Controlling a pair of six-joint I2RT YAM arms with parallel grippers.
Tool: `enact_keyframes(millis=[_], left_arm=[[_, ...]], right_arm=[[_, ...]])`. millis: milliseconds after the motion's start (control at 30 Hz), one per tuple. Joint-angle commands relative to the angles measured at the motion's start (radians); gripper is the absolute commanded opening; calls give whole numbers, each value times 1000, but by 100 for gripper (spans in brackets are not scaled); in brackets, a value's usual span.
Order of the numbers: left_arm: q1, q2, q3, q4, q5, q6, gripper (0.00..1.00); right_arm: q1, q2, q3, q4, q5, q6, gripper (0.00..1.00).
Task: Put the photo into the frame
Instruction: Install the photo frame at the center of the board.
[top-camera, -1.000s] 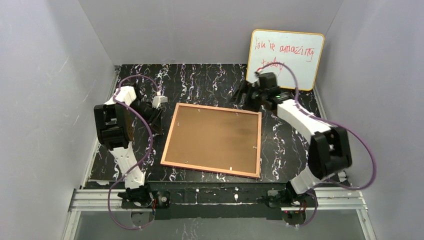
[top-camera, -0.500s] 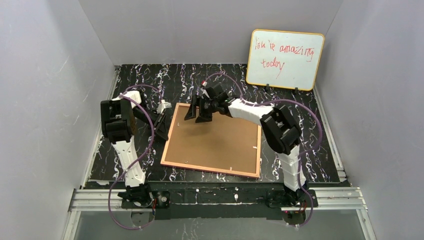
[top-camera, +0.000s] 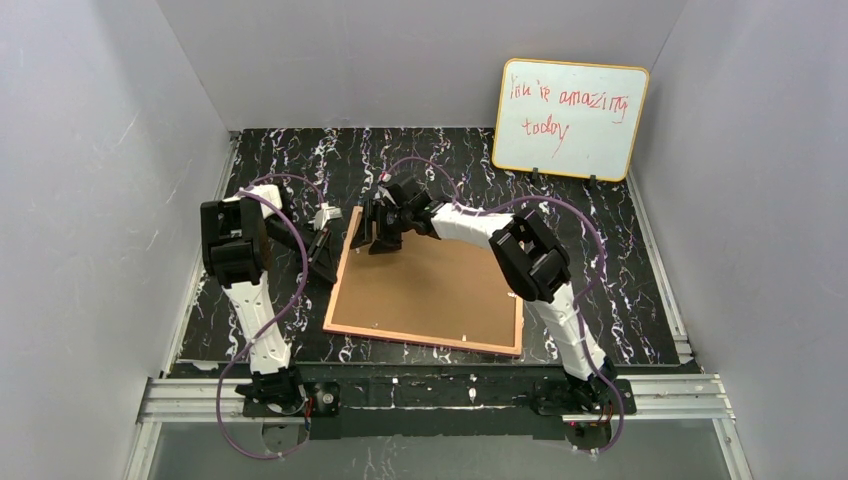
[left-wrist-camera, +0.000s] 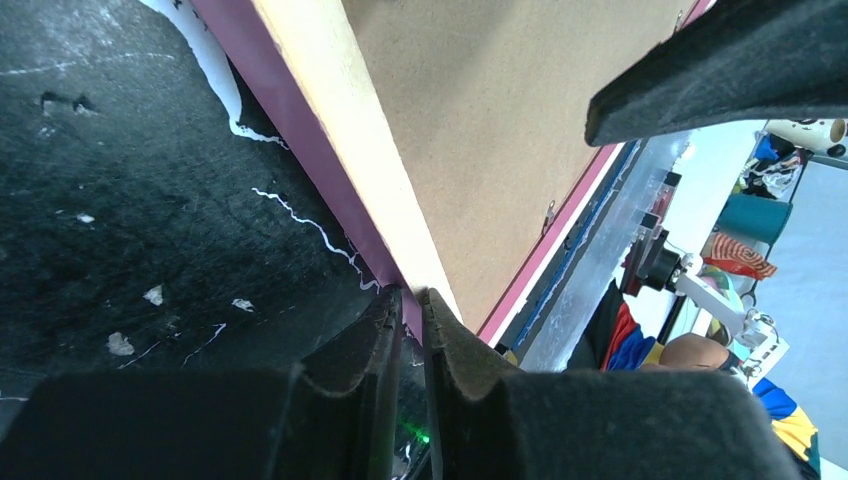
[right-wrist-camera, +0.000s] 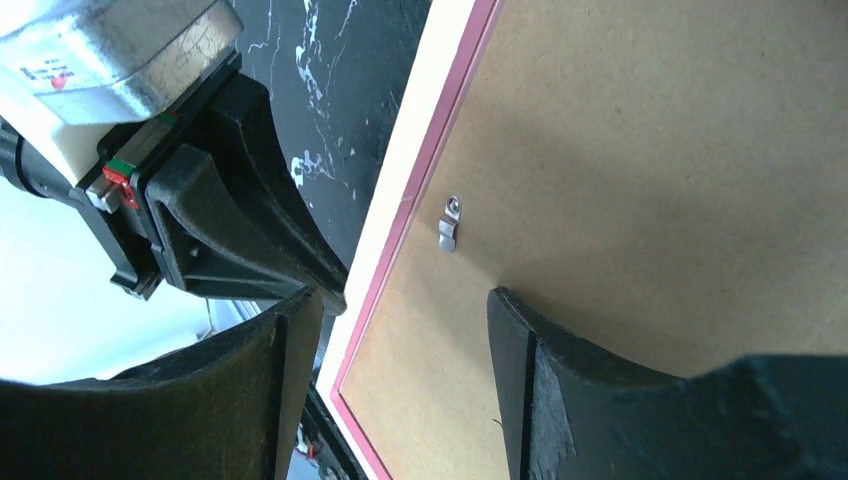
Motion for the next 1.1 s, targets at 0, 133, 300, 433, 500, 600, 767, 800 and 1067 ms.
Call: enact_keyframes(millis=[0, 133, 300, 433, 500, 600, 767, 800, 1067], left_arm=[[-5, -29, -21, 39, 8, 3, 11], [-5, -31, -28, 46, 5, 0, 10], [-5, -32, -32, 52, 3, -1, 10], [-5, -34, -32, 57, 0, -4, 10], [-5, -35, -30, 59, -1, -6, 10], [-5, -34, -30, 61, 1, -9, 9], [-5, -35, -31, 63, 1, -11, 9], [-5, -35, -32, 64, -1, -11, 9], [-5, -35, -34, 70, -2, -12, 9]], right_arm=[[-5, 30, 73, 31, -8, 16, 68], [-4, 59, 89, 26, -7, 16, 65], [-4, 85, 107, 32, -8, 21, 63], [-2, 98, 116, 42, -24, 34, 62], [2, 102, 119, 46, -29, 39, 61], [6, 110, 119, 57, -43, 50, 61], [12, 120, 118, 67, -58, 71, 60], [11, 122, 120, 91, -62, 77, 60], [20, 137, 130, 115, -77, 102, 59]])
